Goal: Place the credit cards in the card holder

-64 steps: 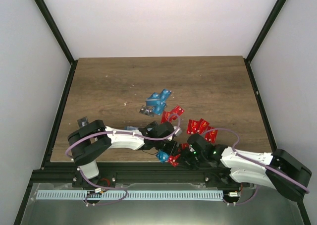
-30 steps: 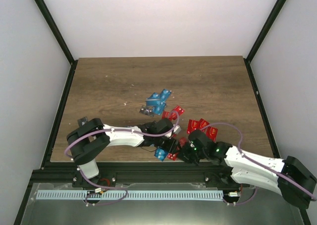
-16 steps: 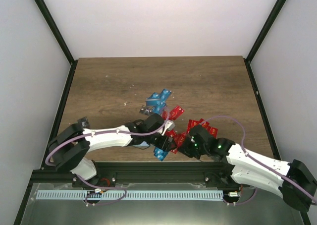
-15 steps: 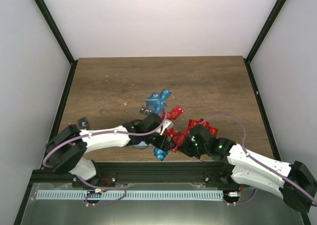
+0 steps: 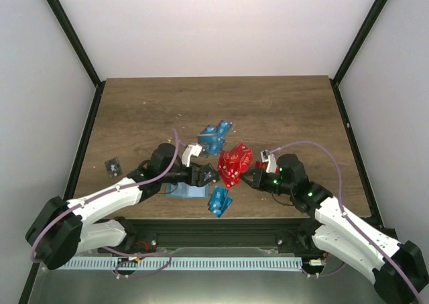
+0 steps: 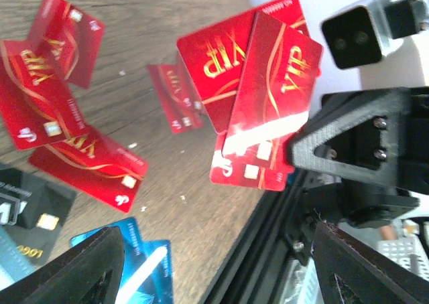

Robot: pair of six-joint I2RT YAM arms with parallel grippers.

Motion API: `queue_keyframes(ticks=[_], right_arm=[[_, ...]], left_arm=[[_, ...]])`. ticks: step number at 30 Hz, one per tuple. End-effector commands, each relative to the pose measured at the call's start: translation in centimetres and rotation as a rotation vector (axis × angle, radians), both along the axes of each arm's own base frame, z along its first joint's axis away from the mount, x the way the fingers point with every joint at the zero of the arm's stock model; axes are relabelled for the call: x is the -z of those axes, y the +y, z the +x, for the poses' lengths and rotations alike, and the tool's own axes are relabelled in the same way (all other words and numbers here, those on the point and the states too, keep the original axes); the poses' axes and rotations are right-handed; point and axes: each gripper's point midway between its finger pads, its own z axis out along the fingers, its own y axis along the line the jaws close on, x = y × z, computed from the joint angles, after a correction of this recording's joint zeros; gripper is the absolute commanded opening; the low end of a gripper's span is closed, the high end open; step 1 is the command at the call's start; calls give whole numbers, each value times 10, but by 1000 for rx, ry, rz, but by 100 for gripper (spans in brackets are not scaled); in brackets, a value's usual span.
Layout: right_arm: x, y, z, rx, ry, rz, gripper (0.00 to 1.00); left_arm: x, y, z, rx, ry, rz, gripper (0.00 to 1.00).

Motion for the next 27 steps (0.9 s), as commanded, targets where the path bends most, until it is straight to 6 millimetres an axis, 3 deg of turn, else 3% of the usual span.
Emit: queue_keyframes(ticks=[1,9,16,24,27], right_arm=[[-56,13,7,-130,-186,142,1],[-79,12,0,-284,-281,223,1],[-85,17,-12,-374,-304,271,1],[-75,19,-14,-400,-275,273,1],[-73,19,-13,-402,-272,270,1]], left_arm=[[-42,-9,-7,87,-44,-208,77],[-76,-3,9,74,-106,-345,72],[-79,-14,27,87,-97,-380,68],[-88,-27,38,121,-99,-402,39],[-91,-30,39,137,-97,-418,13]])
